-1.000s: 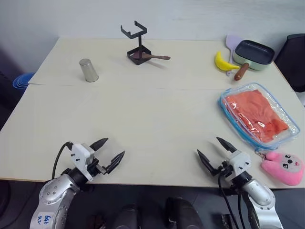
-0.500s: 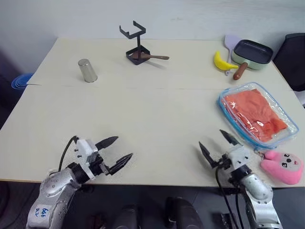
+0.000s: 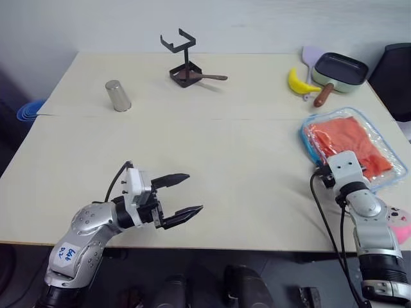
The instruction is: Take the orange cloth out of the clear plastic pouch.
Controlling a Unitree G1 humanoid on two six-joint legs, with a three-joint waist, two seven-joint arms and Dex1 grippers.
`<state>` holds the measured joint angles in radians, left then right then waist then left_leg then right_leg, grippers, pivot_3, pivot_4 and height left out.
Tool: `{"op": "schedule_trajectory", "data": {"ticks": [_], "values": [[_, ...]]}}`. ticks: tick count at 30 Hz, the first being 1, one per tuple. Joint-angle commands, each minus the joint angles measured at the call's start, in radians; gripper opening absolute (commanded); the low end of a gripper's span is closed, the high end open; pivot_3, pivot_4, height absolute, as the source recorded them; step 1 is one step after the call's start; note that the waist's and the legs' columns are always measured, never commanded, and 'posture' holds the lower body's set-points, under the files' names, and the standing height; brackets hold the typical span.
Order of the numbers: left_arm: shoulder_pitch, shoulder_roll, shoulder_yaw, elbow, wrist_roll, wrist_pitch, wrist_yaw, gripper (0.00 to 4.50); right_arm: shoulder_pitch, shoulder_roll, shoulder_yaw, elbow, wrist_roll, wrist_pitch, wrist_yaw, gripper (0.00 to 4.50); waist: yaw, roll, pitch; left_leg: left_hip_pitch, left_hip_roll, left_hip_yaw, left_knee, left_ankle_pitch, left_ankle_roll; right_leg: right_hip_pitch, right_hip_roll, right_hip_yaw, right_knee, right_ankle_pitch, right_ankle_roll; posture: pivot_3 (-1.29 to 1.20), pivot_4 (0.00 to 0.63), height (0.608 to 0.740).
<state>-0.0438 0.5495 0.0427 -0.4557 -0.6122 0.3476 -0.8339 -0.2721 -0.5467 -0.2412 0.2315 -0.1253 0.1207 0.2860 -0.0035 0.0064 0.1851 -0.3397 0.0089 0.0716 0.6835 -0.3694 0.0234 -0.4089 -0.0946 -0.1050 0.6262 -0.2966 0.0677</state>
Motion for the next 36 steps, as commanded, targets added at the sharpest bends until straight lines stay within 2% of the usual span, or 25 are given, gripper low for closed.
{"op": "schedule_trajectory", "data": {"ticks": [1,6,7,10,12,14,18,23,29,32,34,36], "values": [[0.002,0.011,0.037,-0.009,0.006,-0.019,0.006,4.50,-0.039,-0.037,-0.006,0.030,0.062,0.064,0.076,1.93,0.001,0.000,0.000,0.000,0.000,0.000,0.000,0.000,0.000,0.001,0.000,0.000,0.000,0.000,0.000,0.00,0.150,0.740],[0.040,0.017,0.093,-0.004,0.017,-0.039,0.022,4.50,-0.101,-0.078,0.008,0.035,0.119,0.147,0.186,0.23,0.000,0.000,0.000,0.000,0.000,0.000,0.000,0.000,0.001,0.000,0.000,0.000,0.000,0.000,0.000,0.00,0.150,0.740],[0.046,0.017,0.103,-0.004,0.019,-0.043,0.026,4.50,-0.116,-0.082,0.009,0.036,0.127,0.145,0.196,0.03,-0.001,0.000,0.000,0.000,0.000,0.000,0.000,0.000,0.001,0.001,0.000,0.000,-0.001,0.000,0.000,0.00,0.150,0.740],[0.071,0.015,0.143,0.000,0.024,-0.055,0.042,4.50,-0.159,-0.067,0.050,-0.002,0.197,0.103,0.327,0.03,-0.007,0.000,0.000,0.000,0.000,0.000,0.000,0.000,0.001,0.000,0.000,0.000,-0.001,0.000,0.000,0.00,0.150,0.740],[0.094,0.016,0.182,0.002,0.017,-0.060,0.050,4.50,-0.176,-0.045,0.111,-0.064,0.274,0.018,0.494,0.03,-0.021,0.000,0.000,0.000,0.000,0.000,0.000,0.000,0.000,0.000,0.000,0.000,-0.001,0.000,0.000,0.00,0.150,0.740],[0.116,0.014,0.214,-0.001,0.013,-0.064,0.058,4.50,-0.167,-0.035,0.184,-0.148,0.345,-0.024,0.653,0.03,-0.029,0.000,0.000,0.001,0.002,0.000,-0.001,0.000,0.000,0.000,0.001,0.000,-0.001,0.000,0.000,0.00,0.150,0.740],[0.175,0.026,0.278,-0.019,-0.004,-0.060,0.054,4.50,-0.112,-0.031,0.317,-0.298,0.407,-0.026,0.819,0.03,-0.023,0.000,0.001,0.000,0.003,0.000,-0.001,0.000,-0.001,-0.001,0.001,-0.001,0.000,0.000,0.000,0.00,0.150,0.740],[0.259,0.063,0.346,-0.058,-0.027,-0.044,0.024,4.50,-0.067,-0.017,0.378,-0.321,0.312,-0.087,0.751,0.03,0.001,-0.002,0.001,-0.001,0.000,-0.003,0.000,-0.002,0.002,0.001,-0.002,-0.002,-0.004,0.000,0.001,0.00,0.150,0.740],[0.283,0.081,0.371,-0.065,-0.046,-0.037,0.018,4.50,-0.088,0.000,0.373,-0.321,0.256,-0.051,0.634,0.03,-0.001,-0.001,0.001,-0.001,-0.002,-0.003,0.000,-0.002,0.002,0.000,-0.004,-0.002,-0.005,0.000,0.001,0.00,0.150,0.740],[0.263,0.083,0.359,-0.064,-0.048,-0.030,0.025,4.50,-0.090,-0.012,0.376,-0.302,0.260,-0.078,0.650,0.03,-0.001,-0.001,0.001,-0.001,-0.001,-0.003,0.000,-0.002,0.001,-0.001,-0.003,-0.002,-0.004,0.000,0.001,0.00,0.150,0.740],[0.250,0.085,0.345,-0.062,-0.049,-0.025,0.020,4.50,-0.086,-0.018,0.348,-0.308,0.322,-0.040,0.684,0.03,0.000,-0.001,0.001,-0.001,-0.001,-0.003,0.000,-0.002,0.001,0.000,-0.003,-0.002,-0.004,0.000,0.001,0.00,0.150,0.740],[0.240,0.090,0.335,-0.057,-0.048,-0.020,0.011,4.50,-0.082,-0.029,0.312,-0.318,0.374,-0.038,0.711,0.49,0.000,-0.001,0.001,-0.002,-0.001,-0.003,0.000,-0.002,0.001,0.000,-0.003,-0.002,-0.004,0.000,0.001,0.00,0.150,0.740]]}}
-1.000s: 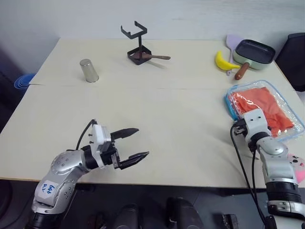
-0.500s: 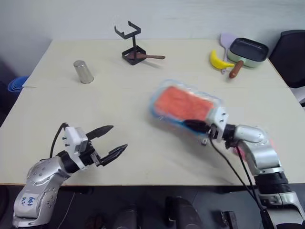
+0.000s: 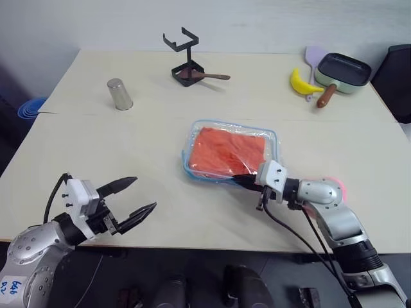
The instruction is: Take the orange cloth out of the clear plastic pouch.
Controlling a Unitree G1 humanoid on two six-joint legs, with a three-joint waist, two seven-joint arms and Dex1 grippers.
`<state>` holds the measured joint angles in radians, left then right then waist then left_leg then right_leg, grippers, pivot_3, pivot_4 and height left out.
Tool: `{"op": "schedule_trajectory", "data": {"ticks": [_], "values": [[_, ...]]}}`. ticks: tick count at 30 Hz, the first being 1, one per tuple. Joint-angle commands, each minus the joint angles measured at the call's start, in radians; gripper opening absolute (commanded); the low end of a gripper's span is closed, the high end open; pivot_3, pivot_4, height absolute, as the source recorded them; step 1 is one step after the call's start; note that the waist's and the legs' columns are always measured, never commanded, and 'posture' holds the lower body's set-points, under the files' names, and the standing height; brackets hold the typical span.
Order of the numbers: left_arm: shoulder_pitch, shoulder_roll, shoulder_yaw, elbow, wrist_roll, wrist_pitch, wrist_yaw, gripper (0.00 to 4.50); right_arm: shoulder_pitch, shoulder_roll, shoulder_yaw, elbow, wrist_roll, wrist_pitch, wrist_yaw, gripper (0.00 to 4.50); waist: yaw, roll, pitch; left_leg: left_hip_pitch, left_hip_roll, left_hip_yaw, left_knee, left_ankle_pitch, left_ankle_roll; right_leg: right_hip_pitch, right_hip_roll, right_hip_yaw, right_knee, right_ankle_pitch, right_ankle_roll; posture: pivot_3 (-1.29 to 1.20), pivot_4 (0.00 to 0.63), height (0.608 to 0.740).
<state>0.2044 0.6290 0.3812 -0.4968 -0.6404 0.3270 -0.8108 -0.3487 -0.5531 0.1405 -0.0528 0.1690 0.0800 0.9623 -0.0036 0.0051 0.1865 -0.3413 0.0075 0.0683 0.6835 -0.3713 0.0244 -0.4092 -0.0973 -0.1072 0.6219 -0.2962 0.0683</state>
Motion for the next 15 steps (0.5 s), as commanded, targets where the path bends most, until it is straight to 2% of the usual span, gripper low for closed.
{"op": "schedule_trajectory", "data": {"ticks": [1,4,6,8,11,12,15], "values": [[-0.011,0.012,-0.006,-0.014,-0.020,0.003,-0.016,4.50,-0.005,-0.025,-0.086,-0.032,0.086,-0.028,0.035,0.72,0.000,0.000,0.000,0.000,0.000,0.000,0.000,0.000,0.000,0.000,0.000,0.000,0.000,0.000,0.000,0.00,0.150,0.740],[-0.026,0.025,-0.023,-0.007,-0.016,0.009,-0.034,4.50,0.031,-0.080,-0.173,-0.047,0.180,-0.038,0.110,1.76,0.004,0.000,0.000,0.000,0.000,0.000,0.000,0.000,0.000,0.000,0.000,0.000,0.000,0.000,0.000,0.00,0.150,0.740],[-0.031,0.038,-0.037,-0.012,-0.010,0.008,-0.055,4.50,0.073,-0.144,-0.260,-0.063,0.270,0.033,0.156,2.47,0.006,0.000,0.000,0.000,0.000,-0.001,0.000,0.000,0.001,0.001,0.000,-0.001,-0.001,0.000,0.000,0.00,0.150,0.740],[-0.038,0.050,-0.054,-0.022,-0.018,0.014,-0.076,4.50,0.128,-0.261,-0.347,-0.045,0.312,0.124,0.207,3.22,0.008,0.000,0.000,0.000,0.000,-0.001,0.000,-0.001,0.001,0.001,0.000,-0.001,-0.001,0.000,0.000,0.00,0.150,0.740],[-0.050,0.066,-0.086,-0.037,-0.020,0.019,-0.108,4.50,0.210,-0.422,-0.420,0.022,0.290,0.209,0.251,4.30,0.007,0.001,0.001,-0.001,-0.001,-0.001,0.000,-0.001,0.003,0.001,-0.001,-0.001,-0.002,0.000,0.000,0.00,0.150,0.740],[-0.057,0.066,-0.099,-0.039,-0.016,0.014,-0.113,4.50,0.233,-0.455,-0.439,0.047,0.279,0.221,0.252,4.47,0.006,0.001,0.001,0.000,-0.001,-0.001,0.000,-0.001,0.003,0.002,-0.001,-0.001,-0.002,0.000,0.000,0.00,0.150,0.740],[-0.088,0.054,-0.135,-0.028,0.000,-0.006,-0.125,4.50,0.285,-0.506,-0.451,0.109,0.258,0.259,0.261,4.47,-0.001,0.001,0.001,0.001,0.001,0.000,0.000,-0.001,0.002,0.002,0.000,-0.001,-0.002,0.000,0.000,0.00,0.150,0.740]]}}
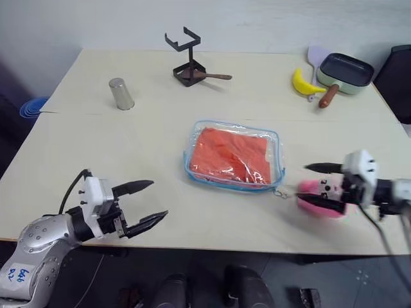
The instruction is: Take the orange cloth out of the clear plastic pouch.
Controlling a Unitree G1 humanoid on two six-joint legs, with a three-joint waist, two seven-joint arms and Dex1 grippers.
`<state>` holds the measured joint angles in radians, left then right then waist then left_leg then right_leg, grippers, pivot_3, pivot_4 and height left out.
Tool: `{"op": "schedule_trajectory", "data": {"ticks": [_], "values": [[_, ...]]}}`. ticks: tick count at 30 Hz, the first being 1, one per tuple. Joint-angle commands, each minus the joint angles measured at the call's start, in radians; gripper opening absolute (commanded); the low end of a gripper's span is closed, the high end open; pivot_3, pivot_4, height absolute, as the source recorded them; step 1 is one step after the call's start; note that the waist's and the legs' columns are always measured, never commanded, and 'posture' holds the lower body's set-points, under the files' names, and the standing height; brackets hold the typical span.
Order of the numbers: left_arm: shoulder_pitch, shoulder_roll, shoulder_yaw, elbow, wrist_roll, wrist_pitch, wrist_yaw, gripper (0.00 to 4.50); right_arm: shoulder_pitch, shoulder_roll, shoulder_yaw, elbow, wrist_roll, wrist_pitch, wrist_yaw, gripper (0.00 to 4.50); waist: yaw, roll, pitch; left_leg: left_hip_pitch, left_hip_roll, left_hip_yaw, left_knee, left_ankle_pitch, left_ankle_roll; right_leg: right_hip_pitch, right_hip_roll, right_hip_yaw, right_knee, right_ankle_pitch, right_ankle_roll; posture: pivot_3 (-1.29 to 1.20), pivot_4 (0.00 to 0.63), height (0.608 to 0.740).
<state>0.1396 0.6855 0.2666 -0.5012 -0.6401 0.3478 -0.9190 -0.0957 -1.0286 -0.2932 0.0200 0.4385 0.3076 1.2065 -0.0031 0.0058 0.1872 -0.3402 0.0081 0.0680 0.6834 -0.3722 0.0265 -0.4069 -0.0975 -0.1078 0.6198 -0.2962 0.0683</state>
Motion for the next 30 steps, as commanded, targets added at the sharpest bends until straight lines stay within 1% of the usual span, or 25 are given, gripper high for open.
{"op": "schedule_trajectory", "data": {"ticks": [1,3,5,7,8,9,11,14,15,16,18,20,21,22,25,26,27,28,29,30], "values": [[-0.029,-0.004,-0.033,-0.019,0.006,-0.033,-0.022,4.50,0.049,-0.040,-0.009,0.053,-0.020,0.029,0.032,4.47,-0.001,0.000,0.000,0.001,0.000,0.000,0.000,0.000,-0.001,0.000,0.000,0.000,0.000,0.000,0.000,0.00,0.150,0.740],[-0.042,-0.008,-0.055,-0.010,0.013,-0.036,-0.024,4.50,0.078,-0.040,0.015,0.056,-0.002,0.066,0.072,4.05,-0.001,0.000,0.000,0.001,0.001,0.001,0.000,0.001,-0.001,0.000,0.001,0.000,0.001,0.000,0.000,0.00,0.150,0.740],[-0.051,-0.009,-0.064,-0.001,0.013,-0.037,-0.025,4.50,0.078,-0.015,0.022,0.040,0.025,0.083,0.088,3.50,-0.001,0.000,0.000,0.001,0.001,0.001,0.000,0.001,-0.001,0.000,0.001,0.001,0.001,0.000,0.000,0.00,0.150,0.740],[-0.054,-0.007,-0.066,0.010,0.019,-0.044,-0.030,4.50,0.083,0.001,0.010,-0.015,0.074,0.104,0.110,2.82,0.000,0.000,0.000,0.002,0.001,0.001,0.000,0.001,-0.001,0.001,0.001,0.001,0.001,0.000,0.000,0.00,0.150,0.740],[-0.055,-0.004,-0.064,0.012,0.020,-0.044,-0.031,4.50,0.096,-0.008,-0.003,-0.056,0.098,0.126,0.123,2.42,0.002,0.000,0.000,0.002,0.001,0.001,0.000,0.001,-0.001,0.001,0.001,0.001,0.001,0.000,0.000,0.00,0.150,0.740],[-0.057,-0.002,-0.053,0.016,0.016,-0.041,-0.027,4.50,0.113,-0.033,-0.025,-0.127,0.138,0.163,0.144,2.16,0.003,0.001,0.000,0.002,0.001,0.001,0.000,0.001,-0.001,0.001,0.001,0.001,0.001,0.000,0.000,0.00,0.150,0.740],[-0.064,-0.002,-0.040,0.028,0.010,-0.036,-0.021,4.50,0.117,-0.049,-0.049,-0.245,0.232,0.259,0.140,1.50,0.005,0.001,0.000,0.001,0.001,0.000,0.000,0.001,-0.002,0.001,0.001,0.000,0.001,0.000,0.000,0.00,0.150,0.740],[-0.077,-0.006,-0.051,0.046,0.023,-0.048,-0.021,4.50,0.111,-0.033,-0.034,-0.349,0.317,0.359,0.111,0.47,0.006,0.000,0.001,0.001,0.001,0.000,0.000,0.001,-0.002,0.001,0.001,0.000,0.000,0.000,0.000,0.00,0.150,0.740],[-0.091,-0.018,-0.060,0.049,0.022,-0.042,-0.006,4.50,0.102,0.001,0.000,-0.373,0.322,0.367,0.084,0.10,0.006,0.000,0.001,0.001,0.001,-0.001,0.000,0.001,-0.002,0.001,0.001,0.000,0.000,0.000,0.000,0.00,0.150,0.740],[-0.102,-0.026,-0.065,0.052,0.020,-0.037,0.004,4.50,0.095,0.025,0.024,-0.388,0.324,0.372,0.063,0.04,0.007,0.000,0.000,0.001,0.001,-0.001,0.000,0.001,-0.002,0.001,0.001,0.000,0.000,0.000,0.000,0.00,0.150,0.740],[-0.125,-0.051,-0.091,0.061,0.038,-0.043,0.026,4.50,0.061,0.128,0.091,-0.399,0.342,0.373,0.005,0.04,0.011,-0.002,0.000,0.001,0.001,-0.001,0.000,0.000,-0.002,0.001,0.001,0.000,0.000,0.000,0.000,0.00,0.150,0.740],[-0.141,-0.070,-0.107,0.072,0.052,-0.049,0.039,4.50,0.021,0.226,0.131,-0.398,0.357,0.377,-0.052,0.04,0.012,-0.002,0.000,0.001,0.000,-0.001,0.000,0.000,-0.002,0.001,0.001,0.000,0.000,0.000,0.000,0.00,0.150,0.740],[-0.145,-0.077,-0.112,0.075,0.058,-0.052,0.042,4.50,0.006,0.261,0.142,-0.400,0.360,0.380,-0.078,0.04,0.013,-0.001,0.000,0.001,0.000,-0.001,0.000,0.000,-0.002,0.000,0.001,0.000,0.000,0.000,0.000,0.00,0.150,0.740],[-0.148,-0.079,-0.117,0.075,0.064,-0.056,0.041,4.50,-0.004,0.273,0.150,-0.401,0.339,0.363,-0.093,0.04,0.012,-0.001,0.000,0.000,0.000,-0.001,0.000,0.000,-0.002,0.000,0.001,0.000,0.000,0.000,0.000,0.00,0.150,0.740],[-0.150,-0.079,-0.118,0.074,0.072,-0.062,0.037,4.50,-0.016,0.271,0.142,-0.399,0.300,0.341,-0.127,0.04,0.013,-0.001,0.000,0.000,0.000,0.000,0.000,0.000,-0.002,-0.001,0.001,0.000,0.000,0.000,0.000,0.00,0.150,0.740],[-0.150,-0.081,-0.109,0.076,0.066,-0.060,0.043,4.50,-0.025,0.252,0.095,-0.377,0.322,0.361,-0.135,0.04,0.016,-0.001,0.000,0.000,0.000,0.000,0.000,0.000,-0.002,-0.001,0.001,0.000,0.000,0.000,0.000,0.00,0.150,0.740],[-0.149,-0.083,-0.104,0.078,0.061,-0.058,0.045,4.50,-0.026,0.237,0.051,-0.356,0.322,0.349,-0.136,0.21,0.019,-0.001,0.000,0.000,0.000,-0.001,0.000,0.000,-0.002,-0.001,0.001,0.000,0.000,0.000,0.000,0.00,0.150,0.740],[-0.147,-0.082,-0.103,0.081,0.059,-0.058,0.043,4.50,-0.011,0.191,0.021,-0.348,0.356,0.399,-0.106,0.40,0.023,-0.001,0.000,0.000,-0.001,-0.001,0.000,0.000,-0.002,-0.001,0.000,0.000,0.000,0.000,0.000,0.00,0.150,0.740],[-0.145,-0.079,-0.105,0.084,0.063,-0.061,0.037,4.50,0.005,0.163,0.002,-0.346,0.354,0.391,-0.075,0.59,0.027,-0.001,0.000,-0.001,-0.001,0.000,0.000,0.000,-0.002,-0.001,0.000,0.000,0.000,0.000,0.000,0.00,0.150,0.740],[-0.144,-0.077,-0.110,0.087,0.068,-0.065,0.032,4.50,0.017,0.146,-0.014,-0.343,0.366,0.404,-0.066,0.87,0.030,-0.001,0.000,-0.001,-0.001,-0.001,0.000,0.000,-0.001,-0.001,0.000,0.000,0.000,0.000,0.000,0.00,0.150,0.740]]}}
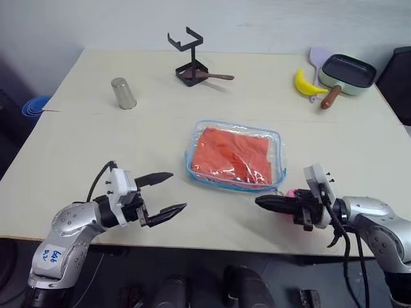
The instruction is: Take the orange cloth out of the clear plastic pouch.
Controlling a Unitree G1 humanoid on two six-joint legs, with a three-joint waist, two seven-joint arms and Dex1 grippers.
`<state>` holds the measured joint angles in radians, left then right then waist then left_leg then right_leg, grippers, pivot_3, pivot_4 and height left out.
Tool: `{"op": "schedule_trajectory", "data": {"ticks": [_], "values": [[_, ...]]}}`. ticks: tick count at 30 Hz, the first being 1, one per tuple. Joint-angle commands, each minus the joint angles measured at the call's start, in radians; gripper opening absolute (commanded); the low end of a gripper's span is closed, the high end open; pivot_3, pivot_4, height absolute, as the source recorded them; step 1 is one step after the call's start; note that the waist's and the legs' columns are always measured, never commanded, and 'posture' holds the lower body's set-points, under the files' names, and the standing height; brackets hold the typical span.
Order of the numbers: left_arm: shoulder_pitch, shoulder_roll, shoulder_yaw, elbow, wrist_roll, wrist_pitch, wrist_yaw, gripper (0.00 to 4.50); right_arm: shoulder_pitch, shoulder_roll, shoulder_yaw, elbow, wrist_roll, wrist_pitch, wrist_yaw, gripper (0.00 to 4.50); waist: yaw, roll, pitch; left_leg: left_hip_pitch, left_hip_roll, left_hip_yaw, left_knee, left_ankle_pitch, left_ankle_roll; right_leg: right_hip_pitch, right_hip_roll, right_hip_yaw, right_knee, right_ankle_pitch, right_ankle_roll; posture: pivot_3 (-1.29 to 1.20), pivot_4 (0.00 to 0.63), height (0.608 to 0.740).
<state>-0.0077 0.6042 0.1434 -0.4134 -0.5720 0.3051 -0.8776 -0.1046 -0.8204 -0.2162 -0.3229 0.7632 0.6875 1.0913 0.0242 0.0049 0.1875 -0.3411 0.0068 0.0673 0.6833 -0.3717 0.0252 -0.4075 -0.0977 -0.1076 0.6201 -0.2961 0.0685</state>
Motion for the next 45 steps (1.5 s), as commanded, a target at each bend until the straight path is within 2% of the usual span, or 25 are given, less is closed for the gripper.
{"op": "schedule_trajectory", "data": {"ticks": [1,3,7,11,14,19,23,27,30,34,38,44,45], "values": [[0.003,0.003,0.010,0.002,0.003,-0.026,-0.013,4.50,0.032,-0.072,-0.109,0.004,0.031,0.003,0.049,1.20,0.002,0.000,0.000,0.000,0.000,-0.001,0.000,0.000,0.000,0.000,0.000,-0.001,0.000,0.000,0.000,0.00,0.150,0.740],[-0.002,0.000,0.003,0.006,0.011,-0.034,-0.014,4.50,0.031,-0.089,-0.162,0.030,0.031,-0.003,0.037,1.85,0.001,-0.001,0.000,0.000,0.001,-0.001,0.000,0.000,0.000,0.000,0.000,-0.001,-0.001,0.000,0.000,0.00,0.150,0.740],[-0.007,-0.011,-0.013,0.015,0.019,-0.046,-0.015,4.50,0.063,-0.222,-0.230,0.159,-0.107,-0.097,0.096,3.17,-0.001,0.000,0.000,0.000,0.000,0.001,0.000,0.000,0.001,0.000,0.000,0.000,0.000,0.000,0.000,0.00,0.150,0.740],[-0.010,-0.019,-0.030,0.023,0.024,-0.052,-0.025,4.50,0.109,-0.343,-0.189,0.277,-0.232,-0.174,0.160,4.47,0.000,0.000,0.000,0.000,0.000,0.001,0.000,0.000,0.001,0.000,0.001,0.000,0.000,0.000,0.000,0.00,0.150,0.740],[-0.022,-0.024,-0.042,0.033,0.028,-0.058,-0.030,4.50,0.096,-0.370,-0.103,0.338,-0.319,-0.218,0.159,4.47,-0.004,0.000,0.000,0.001,0.001,0.001,0.000,0.000,0.001,0.001,0.001,0.000,0.000,0.000,0.000,0.00,0.150,0.740],[-0.050,-0.031,-0.063,0.048,0.032,-0.060,-0.036,4.50,-0.024,-0.275,0.040,0.428,-0.396,-0.284,0.130,4.47,-0.012,0.000,0.000,0.003,0.001,0.002,0.000,0.001,-0.001,0.001,0.001,0.000,0.001,0.000,0.000,0.00,0.150,0.740],[-0.063,-0.029,-0.058,0.051,0.032,-0.060,-0.033,4.50,-0.042,-0.272,0.108,0.464,-0.463,-0.386,0.179,3.56,-0.012,0.000,0.000,0.004,0.001,0.002,0.000,0.001,-0.001,0.002,0.002,0.000,0.001,0.000,0.000,0.00,0.150,0.740],[-0.051,-0.025,-0.042,0.048,0.029,-0.060,-0.026,4.50,-0.029,-0.311,0.071,0.425,-0.437,-0.393,0.240,2.21,-0.013,-0.001,0.000,0.004,0.001,0.002,0.000,0.001,-0.001,0.004,0.002,0.000,0.001,0.000,0.000,0.00,0.150,0.740],[-0.035,-0.029,-0.038,0.039,0.025,-0.060,-0.022,4.50,-0.036,-0.327,0.000,0.276,-0.250,-0.197,0.296,1.23,-0.014,0.000,0.000,0.005,0.002,0.001,0.000,0.001,-0.001,0.004,0.002,0.000,0.001,0.000,0.000,0.00,0.150,0.740],[-0.026,-0.040,-0.048,0.024,0.003,-0.051,-0.027,4.50,-0.081,-0.319,-0.016,0.077,-0.010,0.100,0.270,0.04,-0.019,0.000,0.000,0.004,0.003,0.000,0.000,0.001,-0.002,0.004,0.002,0.000,0.001,0.000,0.000,0.00,0.150,0.740],[-0.040,-0.044,-0.063,0.019,-0.003,-0.043,-0.030,4.50,-0.166,-0.180,0.030,-0.004,0.128,0.249,0.116,0.04,-0.014,-0.001,0.000,0.004,0.003,-0.001,0.000,0.001,-0.002,0.004,0.002,-0.001,-0.001,0.000,0.000,0.00,0.150,0.740],[-0.060,-0.044,-0.071,0.022,-0.009,-0.035,-0.044,4.50,-0.220,0.056,0.158,0.035,0.045,0.216,-0.071,0.04,-0.009,-0.001,0.000,0.001,0.002,-0.001,0.000,0.000,-0.002,0.001,0.001,-0.001,0.000,0.000,0.000,0.00,0.150,0.740],[-0.064,-0.041,-0.076,0.021,-0.012,-0.030,-0.051,4.50,-0.211,0.065,0.181,0.043,0.013,0.186,-0.062,0.27,-0.009,-0.001,0.000,0.000,0.002,-0.001,0.000,0.001,-0.002,0.000,0.001,-0.001,0.000,0.000,0.000,0.00,0.150,0.740]]}}
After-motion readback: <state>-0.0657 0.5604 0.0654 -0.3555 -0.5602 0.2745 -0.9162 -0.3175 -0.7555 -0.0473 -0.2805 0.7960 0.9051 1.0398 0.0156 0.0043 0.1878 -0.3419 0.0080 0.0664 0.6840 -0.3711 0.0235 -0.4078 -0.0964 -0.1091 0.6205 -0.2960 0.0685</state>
